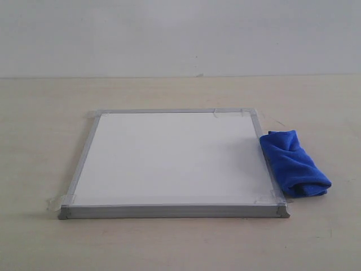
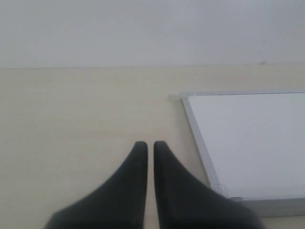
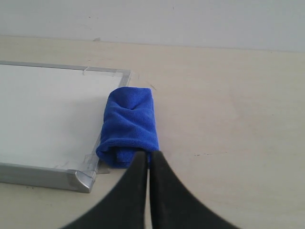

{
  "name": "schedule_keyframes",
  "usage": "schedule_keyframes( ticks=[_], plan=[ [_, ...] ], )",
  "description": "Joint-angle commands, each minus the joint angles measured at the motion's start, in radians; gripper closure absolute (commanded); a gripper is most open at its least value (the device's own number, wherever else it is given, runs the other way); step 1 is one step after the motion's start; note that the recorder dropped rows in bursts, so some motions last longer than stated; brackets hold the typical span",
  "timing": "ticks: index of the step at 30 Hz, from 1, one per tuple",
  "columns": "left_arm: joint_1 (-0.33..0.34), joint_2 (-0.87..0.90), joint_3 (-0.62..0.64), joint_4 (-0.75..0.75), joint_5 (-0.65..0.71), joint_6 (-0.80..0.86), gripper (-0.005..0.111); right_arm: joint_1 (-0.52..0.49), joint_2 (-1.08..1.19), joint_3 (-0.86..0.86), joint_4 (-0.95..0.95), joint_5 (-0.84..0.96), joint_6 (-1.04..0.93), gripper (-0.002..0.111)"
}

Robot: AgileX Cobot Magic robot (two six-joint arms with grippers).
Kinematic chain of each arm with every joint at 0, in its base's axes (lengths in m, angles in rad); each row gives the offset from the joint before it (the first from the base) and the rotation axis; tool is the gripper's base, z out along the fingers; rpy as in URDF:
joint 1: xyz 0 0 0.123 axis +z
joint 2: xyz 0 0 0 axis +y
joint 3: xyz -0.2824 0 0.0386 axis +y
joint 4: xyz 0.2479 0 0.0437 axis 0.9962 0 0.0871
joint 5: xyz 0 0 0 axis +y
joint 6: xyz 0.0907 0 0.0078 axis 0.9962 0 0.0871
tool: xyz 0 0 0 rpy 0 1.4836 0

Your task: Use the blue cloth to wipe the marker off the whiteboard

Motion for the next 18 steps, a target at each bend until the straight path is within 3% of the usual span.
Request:
schedule_keyframes(
  ticks=[1,18],
  plan=[
    [-0.006,-0.003,0.003,-0.008,0.005,0.037,0.102,-0.003,-0.005,0.0,0.0,-0.011,-0.004,0.109],
    [-0.006,-0.003,0.003,-0.01,0.003,0.068,0.102,-0.003,-0.005,0.0,0.0,-0.011,-0.004,0.109]
  ],
)
